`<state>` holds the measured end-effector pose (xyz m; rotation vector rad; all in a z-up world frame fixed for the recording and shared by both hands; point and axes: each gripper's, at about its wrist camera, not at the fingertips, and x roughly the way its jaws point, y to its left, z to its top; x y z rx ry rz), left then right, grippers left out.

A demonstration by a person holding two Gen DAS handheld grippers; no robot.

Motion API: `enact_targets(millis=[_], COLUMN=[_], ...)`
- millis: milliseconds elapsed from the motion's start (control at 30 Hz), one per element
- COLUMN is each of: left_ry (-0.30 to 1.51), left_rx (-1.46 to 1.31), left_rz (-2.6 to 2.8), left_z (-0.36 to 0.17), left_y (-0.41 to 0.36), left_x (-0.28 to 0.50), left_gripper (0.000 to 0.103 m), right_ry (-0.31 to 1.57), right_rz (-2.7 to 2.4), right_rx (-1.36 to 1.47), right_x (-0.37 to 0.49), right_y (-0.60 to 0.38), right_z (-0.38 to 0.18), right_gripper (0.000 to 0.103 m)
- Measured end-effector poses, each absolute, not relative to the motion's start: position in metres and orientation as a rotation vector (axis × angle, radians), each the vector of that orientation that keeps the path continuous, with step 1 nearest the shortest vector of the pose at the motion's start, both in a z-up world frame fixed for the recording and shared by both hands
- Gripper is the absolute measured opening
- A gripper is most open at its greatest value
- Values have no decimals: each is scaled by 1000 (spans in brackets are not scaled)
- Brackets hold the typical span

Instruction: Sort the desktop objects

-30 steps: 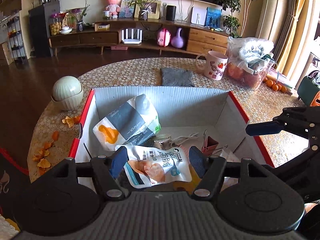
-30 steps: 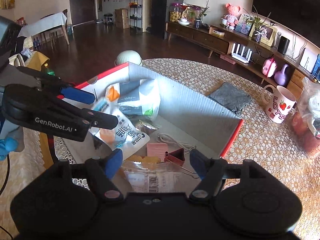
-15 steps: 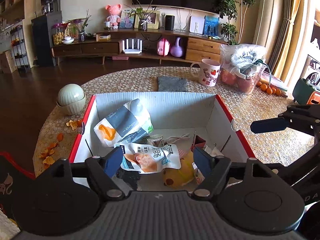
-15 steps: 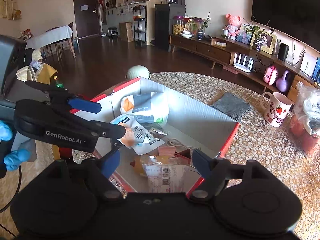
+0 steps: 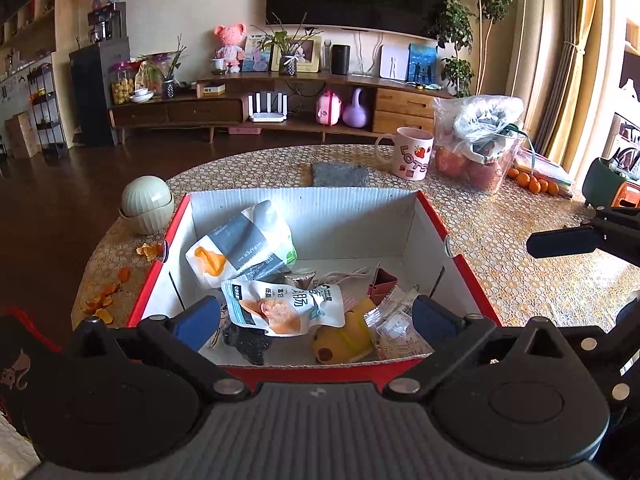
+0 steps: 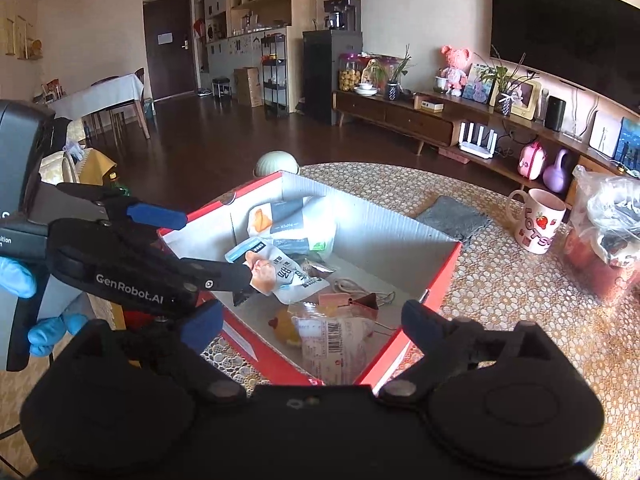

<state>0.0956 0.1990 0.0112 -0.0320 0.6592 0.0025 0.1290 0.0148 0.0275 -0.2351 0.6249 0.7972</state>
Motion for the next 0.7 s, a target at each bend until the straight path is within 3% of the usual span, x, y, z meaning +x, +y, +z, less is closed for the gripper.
enact_targets(millis=[700], left_ry=[590], left_rx=[23], left_rz=[22], left_z=[10], left_y=[161], left_x=[57], left_gripper=[102], right_ry=[556], right_rz=[742], right_rx=[-99], right_x=[98], right_y=[-38], right_z=[27], right_gripper=[102])
